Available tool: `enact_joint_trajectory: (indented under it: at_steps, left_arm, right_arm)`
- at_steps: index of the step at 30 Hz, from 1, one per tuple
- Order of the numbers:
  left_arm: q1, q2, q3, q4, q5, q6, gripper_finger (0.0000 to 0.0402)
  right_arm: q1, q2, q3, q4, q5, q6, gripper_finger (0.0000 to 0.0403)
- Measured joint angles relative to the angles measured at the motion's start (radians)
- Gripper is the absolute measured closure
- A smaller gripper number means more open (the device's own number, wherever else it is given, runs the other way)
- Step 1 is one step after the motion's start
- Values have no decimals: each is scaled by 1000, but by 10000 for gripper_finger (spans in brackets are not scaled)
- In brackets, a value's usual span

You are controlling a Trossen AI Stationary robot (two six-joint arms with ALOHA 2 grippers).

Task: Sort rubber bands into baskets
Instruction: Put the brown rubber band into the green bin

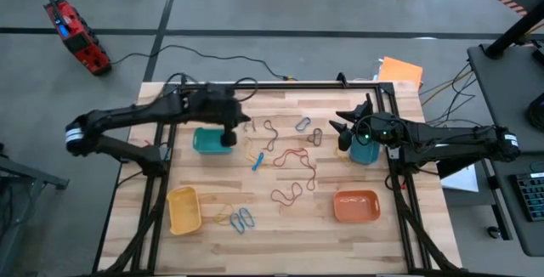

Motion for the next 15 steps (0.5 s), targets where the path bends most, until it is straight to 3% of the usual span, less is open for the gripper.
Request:
enact_joint_trajectory:
  at_steps: [6,15]
  left_arm:
    - [-22,-136,29,-165,-15,-97,402]
    - [-20,-190,42,-399,-181,-259,401]
  right_arm:
    - [0,0,0,-2,0,2,202]
    - [0,0,0,-1,0,3,202]
